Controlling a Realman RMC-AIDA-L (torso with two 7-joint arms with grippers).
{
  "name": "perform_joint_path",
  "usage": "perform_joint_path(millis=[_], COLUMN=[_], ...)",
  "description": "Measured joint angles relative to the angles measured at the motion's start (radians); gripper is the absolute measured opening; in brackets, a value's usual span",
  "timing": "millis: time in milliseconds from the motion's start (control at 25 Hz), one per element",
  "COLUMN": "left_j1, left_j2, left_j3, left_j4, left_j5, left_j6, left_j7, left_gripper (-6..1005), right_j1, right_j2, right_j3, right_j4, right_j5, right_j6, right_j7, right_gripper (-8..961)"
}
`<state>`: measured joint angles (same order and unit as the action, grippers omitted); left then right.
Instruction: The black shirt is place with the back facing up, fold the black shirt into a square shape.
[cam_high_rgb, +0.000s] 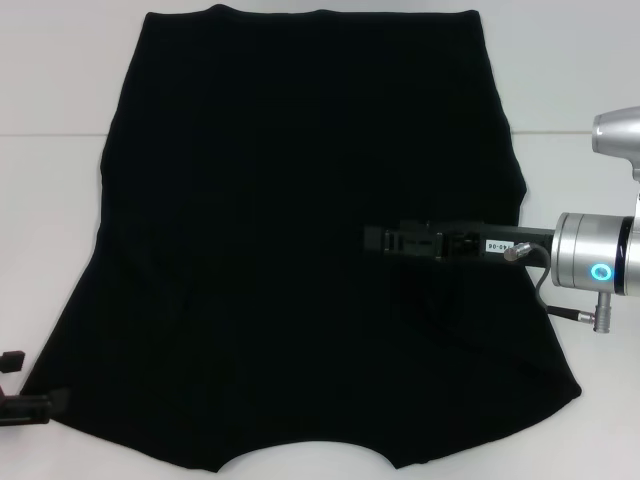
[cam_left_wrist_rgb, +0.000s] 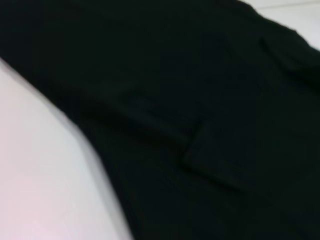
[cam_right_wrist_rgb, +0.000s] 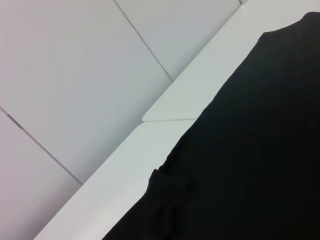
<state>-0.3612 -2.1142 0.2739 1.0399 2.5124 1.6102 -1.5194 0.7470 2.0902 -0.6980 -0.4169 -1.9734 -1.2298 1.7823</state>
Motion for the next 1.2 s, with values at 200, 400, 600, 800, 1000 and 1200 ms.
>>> perform_joint_path(millis=[200,400,600,800,1000,1200], left_j1=[-0.001,0.000,-0.005,-0.006,-0.008,-0.012], left_j2=[-0.007,-0.012,-0.013,-0.012,-0.012,-0.012], left_j3=[0.011,0.054,0.063,0.064,0.068,0.068], left_j4=[-0.002,-0.007,-0.009,-0.013,-0.014,-0.012], left_j5=[0.021,0.030,0.050,0.053,0.054,0.054], left_j6=[-0.072,-0.116,-0.113,-0.106,-0.080,-0.054], left_j7=[0.014,0.012,0.007,0.006,0.006,0.005], left_gripper=[948,949,949,949,948,948], right_j1=[0.001,0.002,0.002,0.002,0.002,0.002], right_j2=[-0.001,-0.001,-0.001,-0.001,-0.001,-0.002], right_j3=[0.001,0.005,0.009,0.009,0.011,0.011], right_j4=[-0.003,-0.003,-0.006,-0.007,-0.008,-0.008], right_j5=[0.001,0.001,0.001,0.001,0.001,0.001], right_j6=[0.003,0.003,0.003,0.003,0.003,0.004], right_j7=[0.000,0.001,0.002,0.003,0.003,0.002], right_gripper=[914,914,914,913,913,913])
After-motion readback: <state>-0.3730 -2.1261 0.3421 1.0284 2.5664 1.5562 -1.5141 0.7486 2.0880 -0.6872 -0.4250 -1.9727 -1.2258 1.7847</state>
